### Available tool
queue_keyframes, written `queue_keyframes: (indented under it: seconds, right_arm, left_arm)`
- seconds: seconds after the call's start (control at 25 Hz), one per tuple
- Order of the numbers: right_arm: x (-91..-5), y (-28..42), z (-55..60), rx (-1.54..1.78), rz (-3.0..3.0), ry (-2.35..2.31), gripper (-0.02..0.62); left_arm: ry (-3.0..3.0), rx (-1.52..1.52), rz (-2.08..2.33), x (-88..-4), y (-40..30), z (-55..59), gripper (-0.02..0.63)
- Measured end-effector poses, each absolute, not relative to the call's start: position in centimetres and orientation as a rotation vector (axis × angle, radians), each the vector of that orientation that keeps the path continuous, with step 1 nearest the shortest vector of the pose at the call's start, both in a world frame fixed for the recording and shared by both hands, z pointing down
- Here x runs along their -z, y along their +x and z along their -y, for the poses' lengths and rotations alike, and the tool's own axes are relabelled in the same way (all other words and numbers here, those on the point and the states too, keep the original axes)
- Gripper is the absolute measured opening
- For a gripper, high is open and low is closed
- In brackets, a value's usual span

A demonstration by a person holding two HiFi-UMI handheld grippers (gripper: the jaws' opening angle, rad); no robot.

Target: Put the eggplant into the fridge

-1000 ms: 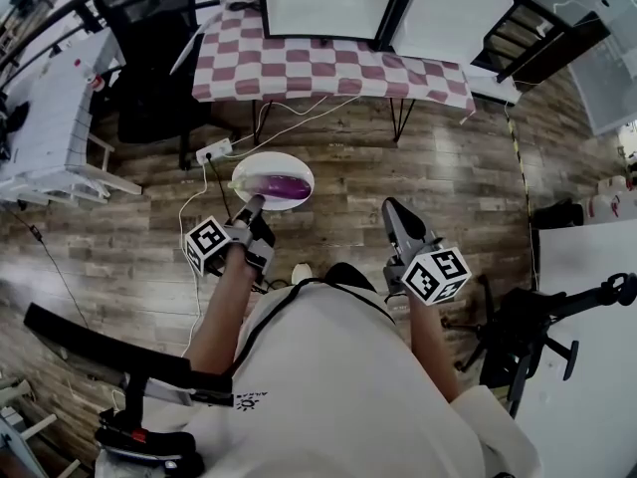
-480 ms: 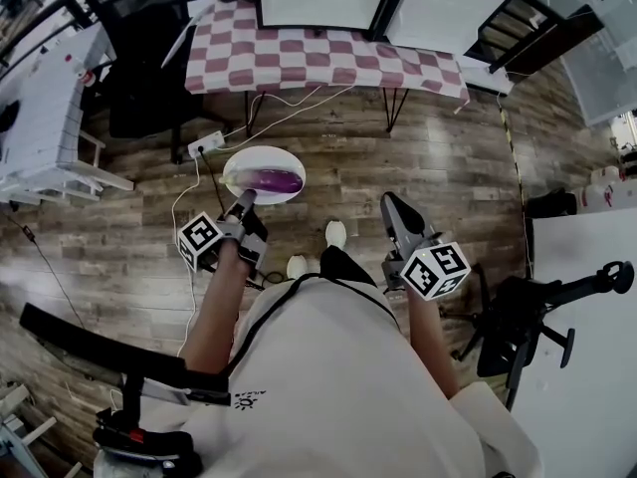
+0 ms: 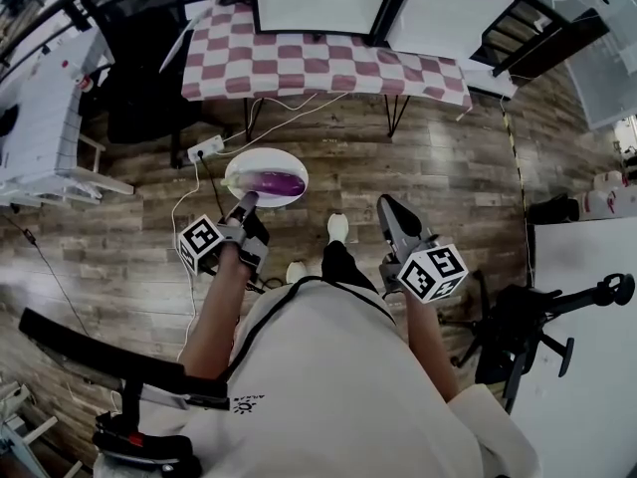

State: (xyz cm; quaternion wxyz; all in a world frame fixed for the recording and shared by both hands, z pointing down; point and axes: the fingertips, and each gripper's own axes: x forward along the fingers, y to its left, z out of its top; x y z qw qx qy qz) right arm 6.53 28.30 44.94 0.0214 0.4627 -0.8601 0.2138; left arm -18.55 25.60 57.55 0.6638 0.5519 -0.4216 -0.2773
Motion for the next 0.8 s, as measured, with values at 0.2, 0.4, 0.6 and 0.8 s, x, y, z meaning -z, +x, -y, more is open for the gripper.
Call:
queue_keyframes:
  seconds: [0.2,0.4,0.6,0.8]
  right_arm:
    - [-45.3,7.5,-25.0,-0.676,2.671,1.415,0.006]
    - [-45.3,9.0,-20.9,-0.688,2.682,1.398,0.006]
    - [-44.5,10.1,-16.4,-0.671,2.715,1.345,0.006]
    - [-43.9,11.0,-12.6,-0.647,2.748,1.269,0.006]
  left_arm:
    - [1.249,0.628,0.964,-57.4,-17.5,-22.2,0.026]
    - [1.247,0.631,0.980,-56.9,-16.1,-18.3,0.026]
    - [1.261,0.649,0.994,-55.7,-14.4,-14.2,0.026]
    - [1.256,0.673,1.016,-54.9,-12.9,-11.3,0.026]
